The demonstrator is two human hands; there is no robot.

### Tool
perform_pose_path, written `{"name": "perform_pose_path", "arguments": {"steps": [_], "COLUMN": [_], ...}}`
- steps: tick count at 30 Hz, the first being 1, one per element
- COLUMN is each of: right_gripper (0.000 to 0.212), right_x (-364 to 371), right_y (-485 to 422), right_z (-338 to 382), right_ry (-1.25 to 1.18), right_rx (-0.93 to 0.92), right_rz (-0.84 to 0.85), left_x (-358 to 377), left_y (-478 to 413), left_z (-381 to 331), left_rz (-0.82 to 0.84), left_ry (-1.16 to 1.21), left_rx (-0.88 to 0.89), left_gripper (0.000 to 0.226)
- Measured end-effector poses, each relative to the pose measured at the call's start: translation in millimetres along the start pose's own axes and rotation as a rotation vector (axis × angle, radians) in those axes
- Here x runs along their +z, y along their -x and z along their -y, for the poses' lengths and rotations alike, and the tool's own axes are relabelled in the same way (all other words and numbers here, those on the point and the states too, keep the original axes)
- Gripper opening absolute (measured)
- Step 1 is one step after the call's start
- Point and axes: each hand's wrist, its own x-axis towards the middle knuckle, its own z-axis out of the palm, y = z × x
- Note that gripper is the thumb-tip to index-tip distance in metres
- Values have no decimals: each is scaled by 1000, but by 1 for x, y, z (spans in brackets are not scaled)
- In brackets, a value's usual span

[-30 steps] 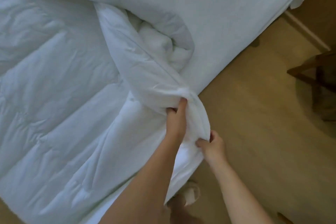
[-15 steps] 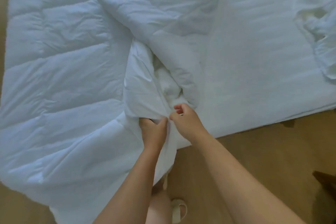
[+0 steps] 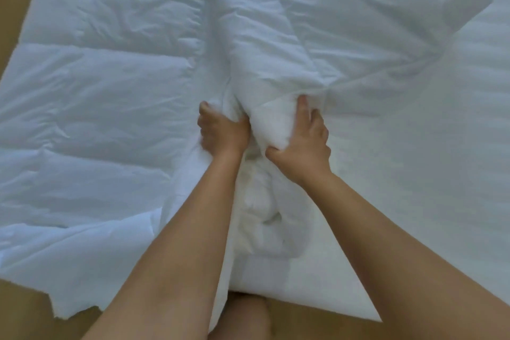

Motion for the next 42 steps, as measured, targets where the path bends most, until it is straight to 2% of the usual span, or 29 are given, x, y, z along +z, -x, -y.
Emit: {"name": "perform_pose_path", "arguments": {"steps": [2,4,5,6,7,10,12,13,14,16,17,19,20,22,24,27,29,31,32,34,36,38,40,42], "right_gripper": [77,33,20,16,15,21,21,17,21,24,20,22,34,72,95,97,84,49,30,14,25,45,58,73], "right_x": [0,-13,-23,-33,-46,-91,-110,-116,-118,-124,-131,-157,-170,-204,-234,-255,-259,-262,-262,-269,-275,-276,-276,-280], "right_y": [-18,-32,-38,-46,-51,-48,-36,-25,-11,22,36,54,54,47,36,18,-1,-23,-34,-45,-42,-36,-34,-39], "right_z": [0,-8,-19,-33,-51,-116,-169,-195,-219,-259,-271,-284,-290,-293,-286,-275,-273,-281,-294,-328,-355,-365,-361,-342], "right_ry": [-57,-91,-120,-163,-254,-658,-763,-730,-701,-1025,-1048,-959,-890,-893,-948,-905,-825,-760,-745,-784,-870,-777,-648,-730], "right_rx": [-35,-53,-30,12,73,309,523,648,787,912,887,639,491,247,114,30,64,174,260,485,700,754,629,489], "right_rz": [-34,-133,-185,-241,-308,-428,-284,-235,-210,-77,-11,58,58,26,-24,-170,-252,-359,-425,-509,-513,-552,-559,-452], "left_x": [-2,-4,-2,1,6,37,70,90,110,144,155,167,170,176,184,195,203,209,211,218,229,238,246,254], "left_y": [-12,-3,10,27,47,117,175,205,233,277,290,302,305,305,302,293,283,271,263,248,236,238,258,289], "left_z": [-9,-18,-23,-30,-39,-62,-71,-72,-71,-64,-62,-72,-83,-107,-130,-145,-150,-157,-160,-166,-175,-181,-177,-165], "left_rz": [107,243,298,347,399,514,607,667,718,713,673,580,537,469,466,477,343,120,56,110,256,338,384,493], "left_ry": [126,244,292,350,394,360,225,163,103,-18,-39,130,266,437,429,316,23,-319,-416,-471,-311,-155,-200,-300], "left_rx": [-104,-71,-19,16,36,127,220,241,257,261,246,191,184,196,162,180,293,435,482,444,290,234,354,541], "left_gripper": [77,51,33,15,9,8,30,33,27,15,19,29,37,61,75,65,69,83,88,96,88,68,63,67]}}
